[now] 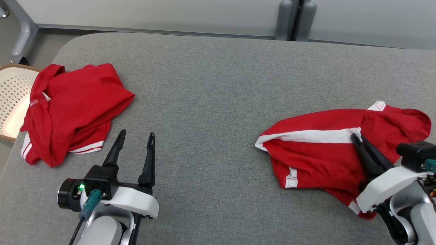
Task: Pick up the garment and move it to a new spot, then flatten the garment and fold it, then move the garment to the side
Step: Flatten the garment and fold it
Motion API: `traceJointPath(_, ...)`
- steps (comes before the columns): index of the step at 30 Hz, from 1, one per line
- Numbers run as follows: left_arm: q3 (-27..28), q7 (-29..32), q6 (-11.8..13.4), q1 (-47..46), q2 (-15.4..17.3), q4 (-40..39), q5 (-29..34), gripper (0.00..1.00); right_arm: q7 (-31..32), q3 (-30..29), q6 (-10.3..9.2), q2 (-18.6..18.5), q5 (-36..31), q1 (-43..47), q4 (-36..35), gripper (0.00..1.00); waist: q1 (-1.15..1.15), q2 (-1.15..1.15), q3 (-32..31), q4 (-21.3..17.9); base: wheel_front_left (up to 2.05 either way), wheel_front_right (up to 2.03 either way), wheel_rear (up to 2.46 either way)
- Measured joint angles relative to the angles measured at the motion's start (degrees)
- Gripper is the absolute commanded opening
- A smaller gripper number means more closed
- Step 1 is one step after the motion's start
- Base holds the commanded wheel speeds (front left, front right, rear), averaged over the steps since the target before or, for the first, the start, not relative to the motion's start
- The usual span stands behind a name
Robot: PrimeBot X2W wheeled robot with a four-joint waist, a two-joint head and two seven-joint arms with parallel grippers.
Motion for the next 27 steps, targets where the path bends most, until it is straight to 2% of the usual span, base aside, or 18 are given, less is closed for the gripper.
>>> traceJointPath(5,1.0,-0.1,0.0,-0.5,0.0,0.0,0.7,1.00,-2.8,-2.9,0.00,-0.6,0.0,-0.4,-2.4,0.00,0.00,0.00,0.4,-1.4,0.00,0.00,0.00)
traceJointPath(10,1.7,-0.2,-0.2,-0.7,0.3,-0.5,1.4,1.00,-4.7,-8.9,0.00,-1.4,0.0,-0.3,-2.8,0.00,0.00,0.00,0.5,-3.8,0.00,0.00,0.00)
traceJointPath(16,2.1,-0.2,-0.6,-1.2,0.2,-0.7,1.9,1.00,-7.3,-14.4,0.00,-1.7,0.0,0.6,0.8,0.00,0.00,0.00,1.2,-6.0,0.00,0.00,0.00)
traceJointPath(20,2.3,-0.2,-0.7,-1.3,0.0,-0.6,2.1,1.00,-9.6,-13.9,0.00,-1.1,0.6,2.9,5.8,0.00,0.00,0.00,1.5,-6.7,0.00,0.00,0.00)
traceJointPath(21,2.3,-0.2,-0.7,-1.3,0.0,-0.6,2.2,1.00,-10.1,-13.3,0.00,-0.8,0.7,3.2,7.3,0.18,0.00,0.00,1.5,-6.8,0.00,0.00,0.00)
traceJointPath(22,2.4,-0.2,-0.9,-1.3,0.0,-0.5,2.2,1.00,-10.6,-12.6,0.00,-0.4,1.0,3.4,8.7,0.47,0.00,0.00,1.6,-6.9,0.00,0.00,0.00)
traceJointPath(23,2.5,-0.2,-0.9,-1.3,-0.1,-0.4,2.2,1.00,-11.2,-11.8,0.00,0.1,1.4,3.5,10.0,0.68,0.00,0.00,1.5,-7.1,0.00,0.00,0.00)
traceJointPath(24,2.6,-0.2,-0.9,-1.3,-0.1,-0.4,2.4,1.00,-11.9,-11.4,0.00,0.6,1.8,3.5,11.0,1.00,0.00,0.00,1.5,-7.2,0.00,0.00,0.00)
traceJointPath(27,2.9,-0.2,-0.9,-1.1,-0.1,-0.4,2.5,1.00,-14.5,-11.0,0.00,1.6,2.2,3.3,12.6,1.00,0.00,0.00,1.1,-7.7,0.00,0.00,0.00)
